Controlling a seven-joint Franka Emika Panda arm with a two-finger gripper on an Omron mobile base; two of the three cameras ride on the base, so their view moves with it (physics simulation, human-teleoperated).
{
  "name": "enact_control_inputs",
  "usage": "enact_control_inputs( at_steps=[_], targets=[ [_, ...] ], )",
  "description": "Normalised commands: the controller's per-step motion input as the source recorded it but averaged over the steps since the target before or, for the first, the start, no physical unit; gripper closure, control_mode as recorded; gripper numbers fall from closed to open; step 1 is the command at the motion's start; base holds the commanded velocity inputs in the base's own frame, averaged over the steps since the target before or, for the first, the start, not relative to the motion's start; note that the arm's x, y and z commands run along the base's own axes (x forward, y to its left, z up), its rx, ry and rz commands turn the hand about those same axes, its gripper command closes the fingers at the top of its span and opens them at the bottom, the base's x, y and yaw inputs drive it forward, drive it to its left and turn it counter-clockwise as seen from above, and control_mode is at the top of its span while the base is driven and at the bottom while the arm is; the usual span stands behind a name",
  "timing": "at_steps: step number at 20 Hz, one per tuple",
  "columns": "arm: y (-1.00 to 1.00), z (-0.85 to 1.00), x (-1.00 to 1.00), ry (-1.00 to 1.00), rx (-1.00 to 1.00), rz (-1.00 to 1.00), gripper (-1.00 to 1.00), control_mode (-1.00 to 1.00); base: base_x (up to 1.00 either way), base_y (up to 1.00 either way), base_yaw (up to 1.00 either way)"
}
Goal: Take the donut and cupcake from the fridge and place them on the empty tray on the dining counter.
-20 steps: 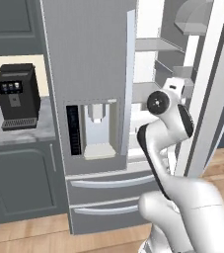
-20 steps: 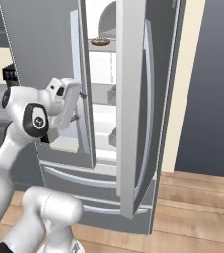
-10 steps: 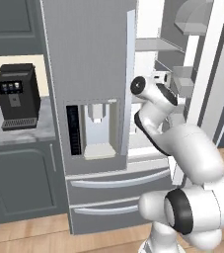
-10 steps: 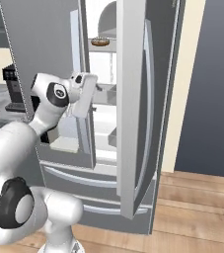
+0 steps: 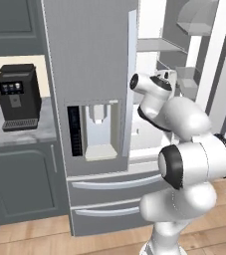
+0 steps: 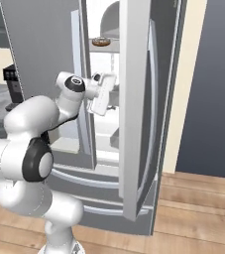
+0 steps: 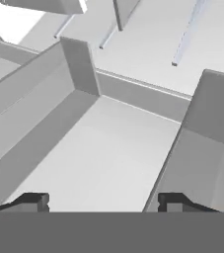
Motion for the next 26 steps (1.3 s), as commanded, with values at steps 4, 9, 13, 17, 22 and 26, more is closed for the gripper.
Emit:
enact_control_inputs(
  at_steps=[4,9,13,17,22,26],
  targets=[
    [-1.0,-0.18,-0.33,0.0,0.0,-0.22,-1.0,-1.0,0.0,0.0,0.0],
    [-1.0,-0.09,-0.68,-0.01,0.0,-0.21,-1.0,-1.0,0.0,0.0,0.0],
    [-0.94,-0.01,-0.87,-0.1,0.09,-0.13,-1.0,-1.0,0.0,0.0,0.0],
    [-0.03,0.1,-0.72,-0.32,0.18,0.01,-1.0,-1.0,0.0,0.0,0.0],
    [0.92,0.55,-0.66,-0.72,0.22,0.0,-1.0,-1.0,0.0,0.0,0.0],
    [1.0,0.25,-0.55,-0.76,0.31,0.0,-1.0,-1.0,0.0,0.0,0.0]
  ],
)
